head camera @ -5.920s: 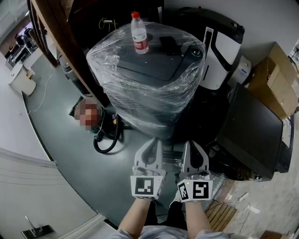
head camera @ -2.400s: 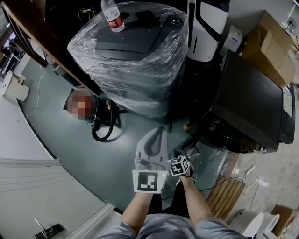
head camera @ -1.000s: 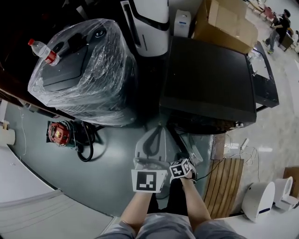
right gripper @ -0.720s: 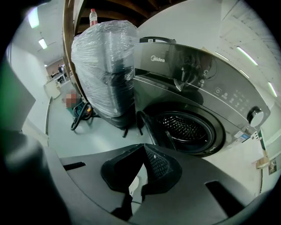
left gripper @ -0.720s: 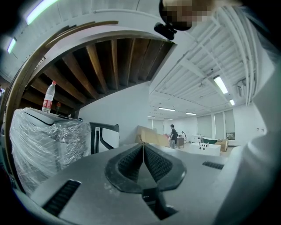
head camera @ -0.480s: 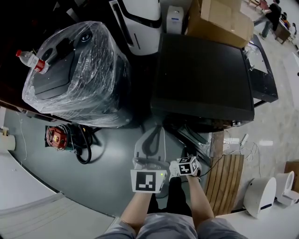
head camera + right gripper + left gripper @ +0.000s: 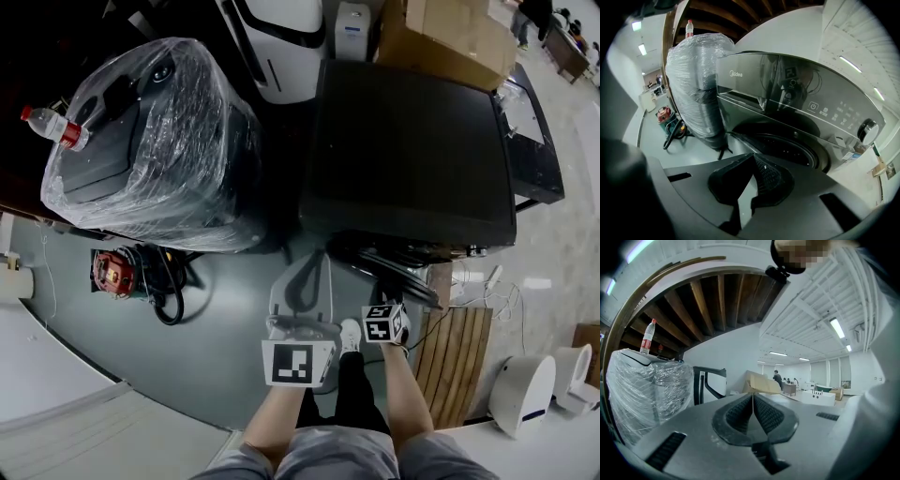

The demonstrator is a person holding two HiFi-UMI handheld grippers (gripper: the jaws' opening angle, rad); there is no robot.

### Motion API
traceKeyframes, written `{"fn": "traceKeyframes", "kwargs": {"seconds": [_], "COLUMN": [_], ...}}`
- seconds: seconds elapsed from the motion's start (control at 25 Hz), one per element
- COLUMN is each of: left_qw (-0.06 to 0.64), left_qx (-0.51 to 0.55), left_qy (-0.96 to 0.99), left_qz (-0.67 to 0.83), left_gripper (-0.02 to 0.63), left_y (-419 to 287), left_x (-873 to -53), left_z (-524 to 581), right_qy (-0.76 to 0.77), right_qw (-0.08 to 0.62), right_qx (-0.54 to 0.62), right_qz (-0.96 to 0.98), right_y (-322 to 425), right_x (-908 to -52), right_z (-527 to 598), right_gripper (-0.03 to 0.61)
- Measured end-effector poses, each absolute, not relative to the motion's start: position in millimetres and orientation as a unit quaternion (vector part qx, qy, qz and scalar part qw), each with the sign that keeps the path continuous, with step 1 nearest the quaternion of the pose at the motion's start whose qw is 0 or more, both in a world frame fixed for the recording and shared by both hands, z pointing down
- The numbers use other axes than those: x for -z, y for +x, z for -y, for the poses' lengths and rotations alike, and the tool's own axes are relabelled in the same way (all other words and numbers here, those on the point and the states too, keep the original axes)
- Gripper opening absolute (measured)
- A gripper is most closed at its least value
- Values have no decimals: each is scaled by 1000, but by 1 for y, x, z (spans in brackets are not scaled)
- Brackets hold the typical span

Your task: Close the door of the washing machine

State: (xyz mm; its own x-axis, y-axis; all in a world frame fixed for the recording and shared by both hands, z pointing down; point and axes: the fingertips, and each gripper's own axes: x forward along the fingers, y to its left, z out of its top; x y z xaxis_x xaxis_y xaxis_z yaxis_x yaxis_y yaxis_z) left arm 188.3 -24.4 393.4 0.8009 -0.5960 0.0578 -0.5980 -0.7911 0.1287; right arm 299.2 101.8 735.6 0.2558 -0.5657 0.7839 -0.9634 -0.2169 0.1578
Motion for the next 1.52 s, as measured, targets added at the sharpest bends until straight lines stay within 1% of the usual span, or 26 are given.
{"fn": "traceKeyframes", "kwargs": {"seconds": [0.36, 0.52, 0.76, 1.16, 1.32, 1.52], "left_qw": [71, 68, 74, 73, 76, 71], "left_qx": [-17, -17, -26, -18, -12, -3], "left_qy": [945, 944, 942, 942, 940, 938], "left_qz": [318, 321, 325, 326, 331, 339], "left_gripper": [5, 5, 5, 5, 5, 5], "left_y": [197, 197, 192, 185, 177, 162], "left_x": [-405, -407, -412, -402, -396, -382], "left_z": [32, 35, 36, 32, 32, 33], "right_qy": [727, 707, 716, 749, 767, 787], "right_qw": [342, 359, 353, 329, 291, 226], "right_qx": [-269, -305, -307, -286, -269, -229], "right_qz": [531, 527, 518, 498, 504, 527], "right_y": [337, 343, 348, 357, 352, 329], "right_x": [-735, -758, -763, -739, -712, -646], "right_z": [-73, -72, -77, -90, -85, -61], "right_gripper": [-2, -2, 0, 0, 0, 0]}}
